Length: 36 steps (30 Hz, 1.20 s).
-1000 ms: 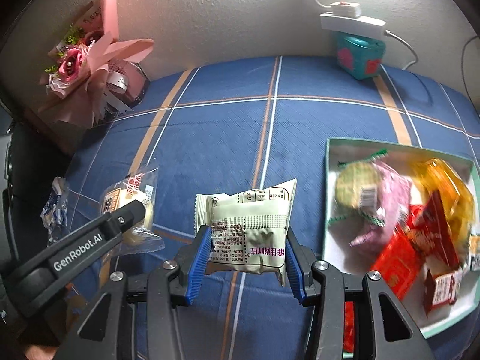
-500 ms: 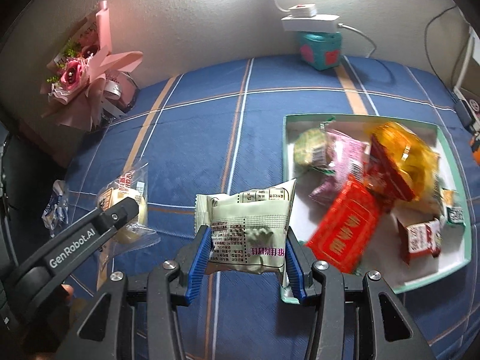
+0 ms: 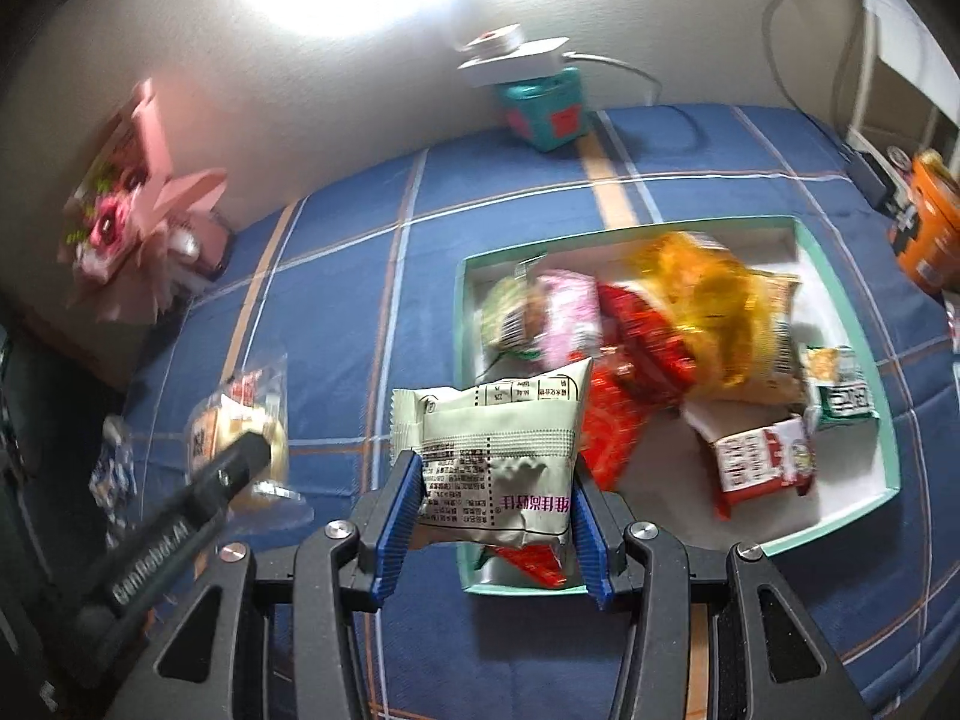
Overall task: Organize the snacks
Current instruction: 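Carry the biscuit pack and cream bun into the white tray and open both grippers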
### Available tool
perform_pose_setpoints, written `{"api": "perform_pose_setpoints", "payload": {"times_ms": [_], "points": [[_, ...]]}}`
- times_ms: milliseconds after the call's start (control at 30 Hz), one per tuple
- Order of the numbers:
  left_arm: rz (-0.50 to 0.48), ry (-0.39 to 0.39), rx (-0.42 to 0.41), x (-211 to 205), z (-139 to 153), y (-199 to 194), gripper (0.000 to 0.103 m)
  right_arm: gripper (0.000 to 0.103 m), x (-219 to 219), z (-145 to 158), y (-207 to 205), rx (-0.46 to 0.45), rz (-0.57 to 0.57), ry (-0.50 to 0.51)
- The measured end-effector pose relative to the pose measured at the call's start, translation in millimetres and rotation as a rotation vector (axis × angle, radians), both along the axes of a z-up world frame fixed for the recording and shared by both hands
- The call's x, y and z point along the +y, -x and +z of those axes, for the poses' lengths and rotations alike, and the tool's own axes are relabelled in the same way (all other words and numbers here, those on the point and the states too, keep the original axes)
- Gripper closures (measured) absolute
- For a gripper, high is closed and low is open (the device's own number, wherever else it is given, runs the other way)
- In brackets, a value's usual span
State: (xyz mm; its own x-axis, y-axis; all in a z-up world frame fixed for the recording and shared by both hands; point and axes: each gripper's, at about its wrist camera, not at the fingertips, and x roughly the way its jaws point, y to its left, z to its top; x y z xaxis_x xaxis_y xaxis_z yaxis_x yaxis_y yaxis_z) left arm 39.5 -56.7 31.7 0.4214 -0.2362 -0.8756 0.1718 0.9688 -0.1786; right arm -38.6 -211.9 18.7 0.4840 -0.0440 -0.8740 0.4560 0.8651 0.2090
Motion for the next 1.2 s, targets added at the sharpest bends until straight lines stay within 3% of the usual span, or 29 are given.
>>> {"api": "perform_pose_setpoints", "payload": {"times_ms": [233, 400, 800, 1200], "points": [[-0.100, 0.004, 0.012, -31.7, -3.5, 12.8, 0.050, 0.052, -45.1, 11.4, 21.0, -0.032, -0.121, 0.002], [-0.141, 0.019, 0.027, -43.8, -9.2, 18.0, 0.050, 0.052, -67.4, 2.2, 27.2, -0.005, -0.177, -0.038], [-0.165, -0.025, 0.036, -63.9, -33.6, 5.6, 0.050, 0.052, -66.6, -14.1, 25.9, 0.055, -0.188, -0.048], [-0.249, 0.019, 0.004, -97.0, -43.9, -5.1, 0.050, 0.052, -70.8, -14.3, 28.1, 0.055, -0.213, -0.053]]}}
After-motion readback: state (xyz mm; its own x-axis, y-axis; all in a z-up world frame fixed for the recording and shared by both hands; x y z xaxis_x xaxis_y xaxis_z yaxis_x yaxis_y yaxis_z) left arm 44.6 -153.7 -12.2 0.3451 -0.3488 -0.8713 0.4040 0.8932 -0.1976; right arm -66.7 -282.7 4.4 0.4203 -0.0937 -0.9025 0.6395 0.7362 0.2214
